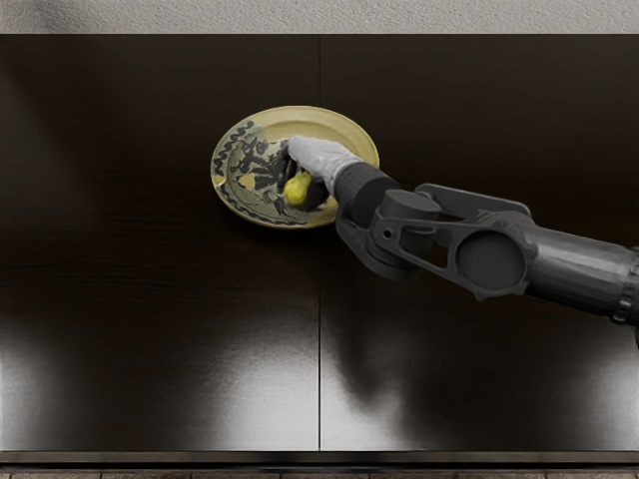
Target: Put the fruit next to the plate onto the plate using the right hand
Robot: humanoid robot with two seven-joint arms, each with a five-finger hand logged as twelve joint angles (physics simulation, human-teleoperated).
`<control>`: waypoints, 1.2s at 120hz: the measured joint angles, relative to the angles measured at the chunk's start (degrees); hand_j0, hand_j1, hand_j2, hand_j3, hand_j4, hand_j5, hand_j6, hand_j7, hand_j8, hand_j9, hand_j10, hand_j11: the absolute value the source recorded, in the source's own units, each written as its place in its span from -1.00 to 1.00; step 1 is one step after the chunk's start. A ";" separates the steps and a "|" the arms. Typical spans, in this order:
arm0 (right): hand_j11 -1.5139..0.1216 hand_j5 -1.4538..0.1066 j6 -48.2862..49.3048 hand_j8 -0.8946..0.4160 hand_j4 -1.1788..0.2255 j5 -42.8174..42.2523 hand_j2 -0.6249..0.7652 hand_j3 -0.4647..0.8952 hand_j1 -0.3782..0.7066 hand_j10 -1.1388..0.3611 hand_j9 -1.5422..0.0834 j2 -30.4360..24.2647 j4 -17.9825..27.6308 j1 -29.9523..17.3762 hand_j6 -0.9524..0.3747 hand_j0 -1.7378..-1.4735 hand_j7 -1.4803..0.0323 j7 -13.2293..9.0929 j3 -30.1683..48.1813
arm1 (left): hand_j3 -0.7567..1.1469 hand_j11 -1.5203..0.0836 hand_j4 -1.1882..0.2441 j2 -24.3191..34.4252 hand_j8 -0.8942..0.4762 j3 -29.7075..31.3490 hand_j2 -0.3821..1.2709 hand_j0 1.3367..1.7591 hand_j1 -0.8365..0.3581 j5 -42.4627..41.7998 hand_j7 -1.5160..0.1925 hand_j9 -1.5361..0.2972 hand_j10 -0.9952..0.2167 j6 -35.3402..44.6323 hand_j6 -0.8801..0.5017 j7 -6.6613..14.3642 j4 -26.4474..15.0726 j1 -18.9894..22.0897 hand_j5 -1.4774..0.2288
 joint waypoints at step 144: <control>0.81 0.82 16.85 0.33 0.64 29.45 -0.10 -0.32 -0.90 0.48 0.86 -14.76 -0.40 1.52 0.40 -0.40 0.92 0.48 15.44 | -0.20 0.90 0.66 0.00 0.30 0.08 -0.54 0.52 0.98 -0.19 0.77 0.68 0.64 0.00 0.27 0.08 -0.07 0.43 0.73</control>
